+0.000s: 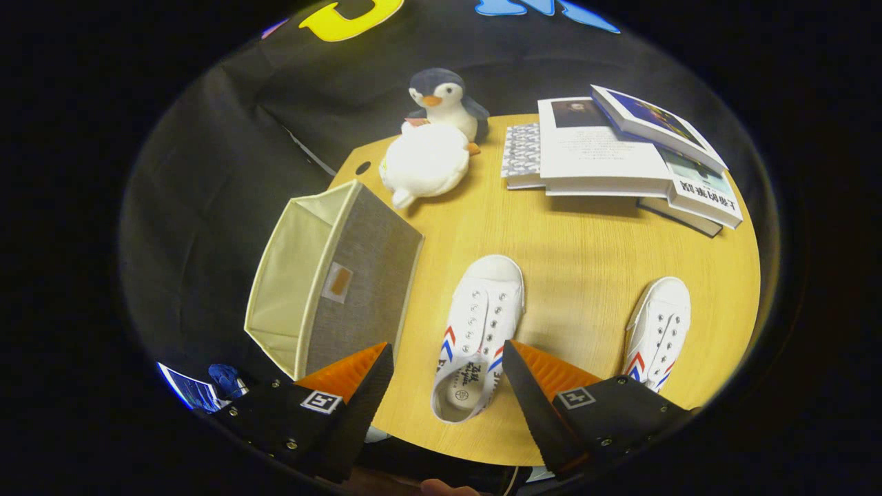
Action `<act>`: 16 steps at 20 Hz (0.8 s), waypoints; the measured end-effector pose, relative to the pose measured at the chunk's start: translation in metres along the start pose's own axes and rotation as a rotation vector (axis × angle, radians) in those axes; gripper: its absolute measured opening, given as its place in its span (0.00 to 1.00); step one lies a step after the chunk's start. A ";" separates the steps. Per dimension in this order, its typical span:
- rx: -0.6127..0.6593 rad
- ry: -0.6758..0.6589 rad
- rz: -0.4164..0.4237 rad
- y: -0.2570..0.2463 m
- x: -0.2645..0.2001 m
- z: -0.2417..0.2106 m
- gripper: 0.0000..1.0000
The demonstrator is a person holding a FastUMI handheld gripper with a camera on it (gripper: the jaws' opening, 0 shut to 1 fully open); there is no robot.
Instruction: Open the storage box then place both shoes into the box .Put the left shoe in first, then the right shoe, with the right side of both shoes facing outward in a uniform manner.
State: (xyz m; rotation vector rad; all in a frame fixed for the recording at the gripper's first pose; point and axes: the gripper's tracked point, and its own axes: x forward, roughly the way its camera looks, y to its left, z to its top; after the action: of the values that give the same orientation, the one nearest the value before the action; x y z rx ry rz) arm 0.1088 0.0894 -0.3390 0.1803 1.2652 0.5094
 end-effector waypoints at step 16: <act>-0.166 0.273 -0.171 -0.047 0.087 -0.048 0.80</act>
State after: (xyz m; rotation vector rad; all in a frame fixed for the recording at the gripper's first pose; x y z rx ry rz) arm 0.0942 0.0817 -0.4477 -0.1406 1.4817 0.4999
